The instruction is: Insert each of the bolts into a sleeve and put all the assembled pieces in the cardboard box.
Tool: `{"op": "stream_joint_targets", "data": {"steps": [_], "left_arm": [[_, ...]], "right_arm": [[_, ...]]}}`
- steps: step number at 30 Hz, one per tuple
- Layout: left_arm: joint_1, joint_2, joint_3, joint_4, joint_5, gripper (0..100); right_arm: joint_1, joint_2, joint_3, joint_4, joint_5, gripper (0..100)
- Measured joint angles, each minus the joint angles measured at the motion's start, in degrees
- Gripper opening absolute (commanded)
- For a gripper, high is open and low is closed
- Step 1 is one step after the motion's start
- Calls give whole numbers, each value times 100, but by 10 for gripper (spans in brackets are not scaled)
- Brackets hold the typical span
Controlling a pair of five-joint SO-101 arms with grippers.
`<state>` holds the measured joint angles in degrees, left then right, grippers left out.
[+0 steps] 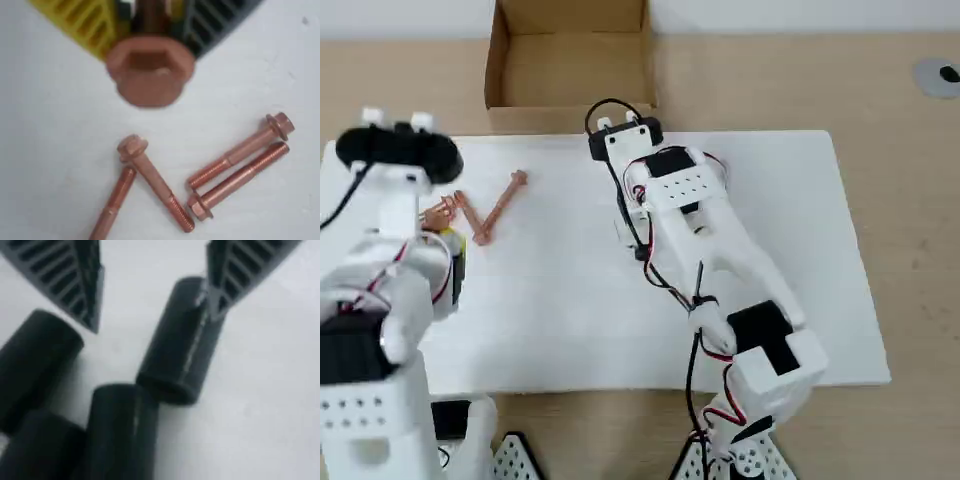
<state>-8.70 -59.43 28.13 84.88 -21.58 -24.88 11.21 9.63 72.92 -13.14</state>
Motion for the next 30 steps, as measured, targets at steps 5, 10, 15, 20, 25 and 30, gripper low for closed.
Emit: {"op": "stream_joint_targets", "data": {"steps": [5, 10, 15, 20, 25, 30], "left_arm": [[0, -659, 466, 0, 9, 10], [0, -1046, 580, 97, 9, 10], [0, -1301, 607, 229, 9, 10], [0, -1556, 607, 264, 9, 10], [0, -1688, 607, 264, 9, 9], [0, -1670, 607, 264, 70, 9]], "right_arm": [[-9, 185, 0, -53, -413, 182], [-9, 721, -114, -70, -677, 182], [-35, 1002, -343, -44, -695, 181], [-35, 1081, -413, -26, -695, 61], [53, 1099, -457, 79, -695, 9], [62, 1284, -870, 536, -703, 11]]}}
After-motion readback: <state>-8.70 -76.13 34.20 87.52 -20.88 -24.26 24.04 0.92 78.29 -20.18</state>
